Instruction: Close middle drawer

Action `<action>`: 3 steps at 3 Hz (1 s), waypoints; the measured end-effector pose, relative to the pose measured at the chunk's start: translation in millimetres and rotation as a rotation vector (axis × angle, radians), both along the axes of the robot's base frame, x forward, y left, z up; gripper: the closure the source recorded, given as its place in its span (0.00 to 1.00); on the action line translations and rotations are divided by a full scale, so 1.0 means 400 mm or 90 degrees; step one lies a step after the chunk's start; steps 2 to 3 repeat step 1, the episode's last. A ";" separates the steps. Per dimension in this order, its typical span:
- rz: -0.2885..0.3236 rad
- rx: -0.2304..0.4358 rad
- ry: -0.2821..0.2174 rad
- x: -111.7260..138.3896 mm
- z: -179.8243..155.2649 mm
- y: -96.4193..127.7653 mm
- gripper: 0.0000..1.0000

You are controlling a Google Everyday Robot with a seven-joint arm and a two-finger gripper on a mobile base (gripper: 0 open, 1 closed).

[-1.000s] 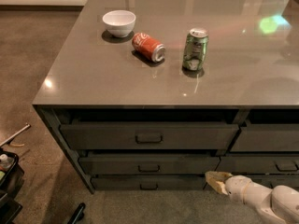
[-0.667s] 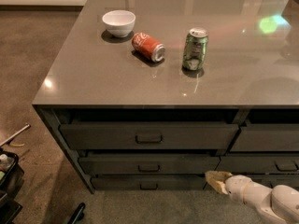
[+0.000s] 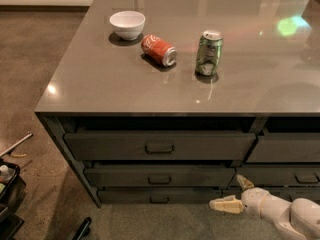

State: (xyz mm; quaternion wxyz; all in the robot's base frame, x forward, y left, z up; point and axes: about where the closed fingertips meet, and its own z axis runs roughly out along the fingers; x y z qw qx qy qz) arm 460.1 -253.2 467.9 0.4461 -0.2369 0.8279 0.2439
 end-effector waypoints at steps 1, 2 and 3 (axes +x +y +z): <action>0.000 0.000 0.000 0.000 0.000 0.000 0.00; 0.000 0.000 0.000 0.000 0.000 0.000 0.00; 0.000 0.000 0.000 0.000 0.000 0.000 0.00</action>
Offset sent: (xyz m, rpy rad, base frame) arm 0.0000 0.0000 0.0000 0.0000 0.0000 0.0000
